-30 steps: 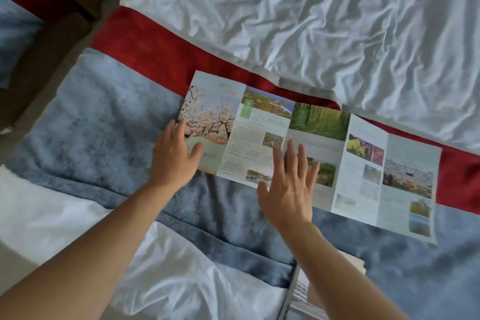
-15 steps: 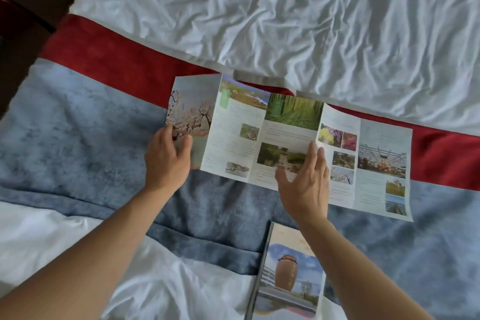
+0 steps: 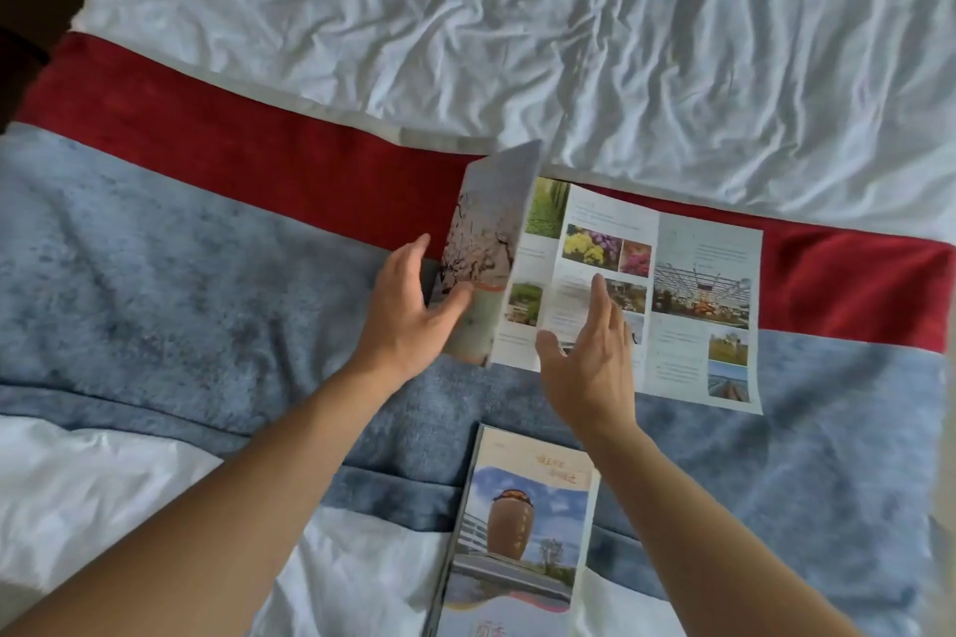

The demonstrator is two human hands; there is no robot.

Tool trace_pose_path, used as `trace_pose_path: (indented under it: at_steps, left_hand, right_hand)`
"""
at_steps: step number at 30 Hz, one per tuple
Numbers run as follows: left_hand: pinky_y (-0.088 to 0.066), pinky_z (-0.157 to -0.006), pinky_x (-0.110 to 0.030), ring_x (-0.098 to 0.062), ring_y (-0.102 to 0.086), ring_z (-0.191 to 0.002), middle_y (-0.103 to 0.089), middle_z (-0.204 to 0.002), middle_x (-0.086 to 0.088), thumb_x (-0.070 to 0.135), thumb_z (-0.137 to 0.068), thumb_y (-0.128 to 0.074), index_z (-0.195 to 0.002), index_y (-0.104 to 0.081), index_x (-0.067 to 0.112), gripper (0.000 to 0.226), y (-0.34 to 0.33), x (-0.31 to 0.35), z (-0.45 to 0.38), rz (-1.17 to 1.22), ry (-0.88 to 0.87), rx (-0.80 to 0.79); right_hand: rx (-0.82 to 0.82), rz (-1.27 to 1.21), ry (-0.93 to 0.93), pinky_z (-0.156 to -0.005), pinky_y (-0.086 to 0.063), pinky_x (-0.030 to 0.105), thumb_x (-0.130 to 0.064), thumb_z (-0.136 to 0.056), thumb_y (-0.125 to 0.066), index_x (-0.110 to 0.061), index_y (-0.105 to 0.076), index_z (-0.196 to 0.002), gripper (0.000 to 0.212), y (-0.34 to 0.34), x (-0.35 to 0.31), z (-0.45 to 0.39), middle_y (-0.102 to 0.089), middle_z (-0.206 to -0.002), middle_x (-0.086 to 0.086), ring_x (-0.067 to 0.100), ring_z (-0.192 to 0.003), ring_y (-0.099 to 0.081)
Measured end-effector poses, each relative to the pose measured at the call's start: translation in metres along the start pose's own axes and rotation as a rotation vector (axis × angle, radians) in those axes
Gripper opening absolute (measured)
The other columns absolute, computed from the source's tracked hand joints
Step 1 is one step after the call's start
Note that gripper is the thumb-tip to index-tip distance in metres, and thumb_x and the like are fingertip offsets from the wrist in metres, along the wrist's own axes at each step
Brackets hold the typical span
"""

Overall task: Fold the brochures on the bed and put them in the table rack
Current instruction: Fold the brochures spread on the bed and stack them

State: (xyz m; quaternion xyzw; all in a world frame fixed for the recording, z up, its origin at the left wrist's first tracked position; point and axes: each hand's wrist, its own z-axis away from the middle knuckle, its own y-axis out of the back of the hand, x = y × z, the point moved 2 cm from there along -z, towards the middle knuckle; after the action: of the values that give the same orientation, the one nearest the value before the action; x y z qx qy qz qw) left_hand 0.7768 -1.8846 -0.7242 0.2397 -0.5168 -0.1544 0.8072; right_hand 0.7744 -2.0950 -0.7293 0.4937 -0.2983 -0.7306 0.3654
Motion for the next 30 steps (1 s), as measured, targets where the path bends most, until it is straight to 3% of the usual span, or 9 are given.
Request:
trace_pose_path:
  at_steps: [3, 6, 10, 12, 17, 21, 25, 28, 30]
  left_hand:
    - [-0.023, -0.12, -0.037, -0.021, -0.026, -0.146, -0.029, -0.159, -0.009, 0.037, -0.094, -0.062, -0.154, -0.028, 0.01, 0.075, -0.024, 0.013, 0.001, -0.113, -0.059, 0.003]
    - [-0.018, -0.122, -0.039, -0.024, -0.019, -0.15, -0.02, -0.164, -0.008, 0.038, -0.097, -0.057, -0.157, -0.019, 0.011, 0.076, -0.042, 0.022, -0.002, -0.215, -0.034, -0.017]
    - [-0.028, -0.117, -0.049, -0.033, -0.031, -0.142, -0.034, -0.158, -0.013, 0.035, -0.097, -0.057, -0.154, -0.026, 0.007, 0.07, -0.055, 0.029, -0.01, -0.256, -0.001, 0.022]
    - [-0.03, -0.115, -0.049, -0.033, -0.036, -0.138, -0.04, -0.153, -0.012, 0.033, -0.096, -0.057, -0.152, -0.03, 0.007, 0.067, -0.058, 0.03, -0.012, -0.252, 0.008, 0.071]
    - [-0.03, -0.116, -0.043, -0.028, -0.038, -0.138, -0.044, -0.15, -0.012, 0.03, -0.092, -0.065, -0.149, -0.037, 0.008, 0.067, -0.067, 0.037, -0.013, -0.149, 0.059, 0.159]
    - [-0.039, -0.111, -0.042, -0.022, -0.045, -0.132, -0.05, -0.143, -0.007, 0.033, -0.086, -0.074, -0.147, -0.042, 0.013, 0.072, -0.085, 0.055, -0.013, -0.002, 0.084, 0.119]
    - [-0.041, -0.109, -0.038, -0.014, -0.046, -0.129, -0.048, -0.143, 0.0, 0.043, -0.078, -0.08, -0.147, -0.04, 0.021, 0.084, -0.109, 0.077, -0.012, 0.131, 0.115, 0.039]
    - [-0.034, -0.114, -0.037, -0.017, -0.039, -0.137, -0.042, -0.15, -0.002, 0.047, -0.078, -0.079, -0.151, -0.035, 0.019, 0.09, -0.131, 0.092, -0.008, 0.095, 0.064, -0.009]
    - [-0.031, -0.114, -0.034, -0.019, -0.037, -0.137, -0.042, -0.15, -0.004, 0.045, -0.078, -0.079, -0.151, -0.034, 0.017, 0.09, -0.145, 0.1, -0.004, 0.037, 0.015, -0.037]
  right_hand:
    - [0.041, 0.109, -0.022, -0.117, -0.026, 0.05, -0.039, -0.091, -0.06, -0.018, -0.012, -0.156, 0.083, 0.018, 0.025, -0.006, -0.03, -0.157, 0.009, 0.029, -0.144, -0.028]
    - [0.102, 0.18, -0.089, -0.122, -0.017, 0.051, -0.041, -0.092, -0.06, -0.016, -0.014, -0.156, 0.083, 0.036, 0.051, -0.011, -0.02, -0.162, 0.011, 0.03, -0.15, -0.015]
    - [0.138, 0.187, -0.252, -0.122, -0.007, 0.053, -0.047, -0.093, -0.055, -0.018, -0.008, -0.157, 0.085, 0.056, 0.082, -0.02, -0.005, -0.166, 0.016, 0.031, -0.153, 0.0]
    - [0.139, 0.158, -0.321, -0.121, -0.01, 0.053, -0.049, -0.093, -0.053, -0.018, -0.007, -0.157, 0.086, 0.063, 0.096, -0.025, -0.006, -0.165, 0.018, 0.033, -0.152, -0.003]
    - [0.168, 0.081, -0.345, -0.111, -0.028, 0.054, -0.062, -0.087, -0.051, -0.018, -0.015, -0.153, 0.087, 0.068, 0.104, -0.029, -0.031, -0.155, 0.016, 0.036, -0.14, -0.029]
    - [0.125, 0.037, -0.322, -0.112, -0.029, 0.054, -0.068, -0.089, -0.045, -0.018, -0.019, -0.154, 0.086, 0.066, 0.096, -0.03, -0.033, -0.155, 0.013, 0.033, -0.139, -0.031]
    - [0.077, -0.259, -0.342, -0.117, -0.025, 0.051, -0.059, -0.093, -0.043, -0.019, -0.033, -0.152, 0.072, 0.072, 0.092, -0.032, -0.034, -0.157, 0.01, 0.027, -0.143, -0.027]
    - [0.038, -0.437, -0.357, -0.112, -0.033, 0.052, -0.068, -0.085, -0.034, -0.022, -0.058, -0.123, 0.065, 0.08, 0.089, -0.033, -0.052, -0.142, 0.007, 0.023, -0.136, -0.04]
    - [0.061, -0.545, -0.351, -0.1, -0.044, 0.049, -0.071, -0.084, -0.029, -0.027, -0.061, -0.097, 0.056, 0.085, 0.088, -0.032, -0.065, -0.118, 0.002, 0.021, -0.118, -0.055]
